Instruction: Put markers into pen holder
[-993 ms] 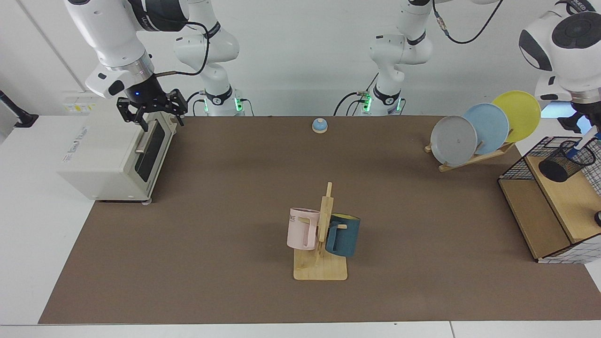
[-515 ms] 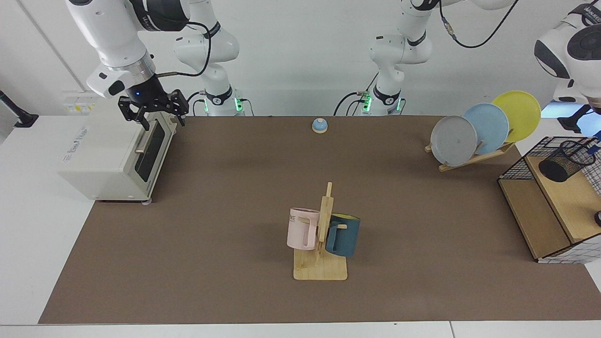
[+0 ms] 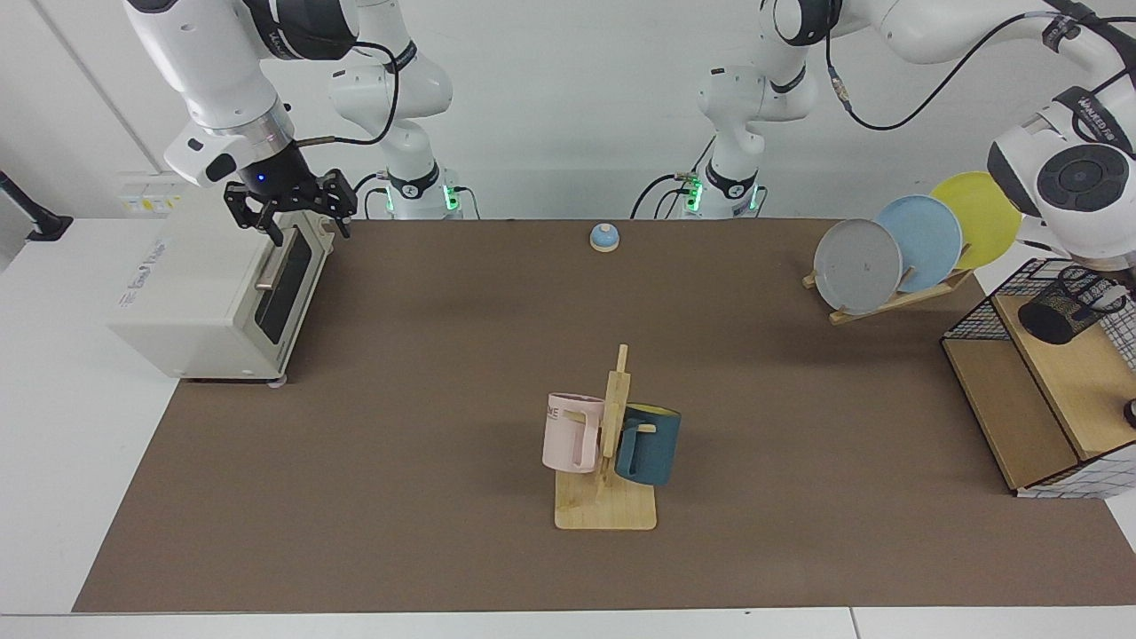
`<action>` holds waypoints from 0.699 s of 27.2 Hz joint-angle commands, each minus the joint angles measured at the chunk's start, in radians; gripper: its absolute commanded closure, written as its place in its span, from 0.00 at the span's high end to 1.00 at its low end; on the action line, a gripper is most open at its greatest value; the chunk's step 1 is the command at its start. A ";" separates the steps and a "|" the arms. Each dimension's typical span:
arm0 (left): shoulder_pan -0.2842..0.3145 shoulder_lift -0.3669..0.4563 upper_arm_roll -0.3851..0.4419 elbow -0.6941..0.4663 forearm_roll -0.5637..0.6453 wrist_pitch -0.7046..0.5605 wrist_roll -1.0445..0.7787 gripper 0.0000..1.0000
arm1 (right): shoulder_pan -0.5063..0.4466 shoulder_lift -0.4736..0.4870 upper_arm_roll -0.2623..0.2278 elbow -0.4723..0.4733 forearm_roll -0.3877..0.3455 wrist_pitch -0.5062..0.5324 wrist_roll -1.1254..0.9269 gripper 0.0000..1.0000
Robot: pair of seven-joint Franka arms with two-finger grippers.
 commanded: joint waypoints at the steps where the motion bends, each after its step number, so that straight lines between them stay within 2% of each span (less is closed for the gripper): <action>1: 0.001 0.004 0.007 0.021 -0.007 -0.028 -0.017 0.98 | -0.012 -0.013 0.013 -0.011 -0.002 -0.020 -0.001 1.00; 2: 0.001 0.004 0.007 0.021 -0.010 -0.042 -0.032 1.00 | -0.011 -0.013 0.013 -0.011 -0.002 -0.019 -0.001 1.00; 8: -0.008 0.001 -0.001 0.038 -0.003 -0.134 -0.068 1.00 | -0.023 -0.011 0.010 -0.011 -0.002 -0.019 0.002 1.00; 16: -0.033 -0.020 -0.010 0.058 -0.017 -0.143 -0.078 1.00 | -0.024 -0.011 0.010 -0.011 -0.003 -0.019 0.006 1.00; 19: -0.036 -0.026 -0.015 0.058 -0.041 -0.145 -0.150 1.00 | -0.026 -0.011 0.010 -0.009 0.000 -0.013 0.008 1.00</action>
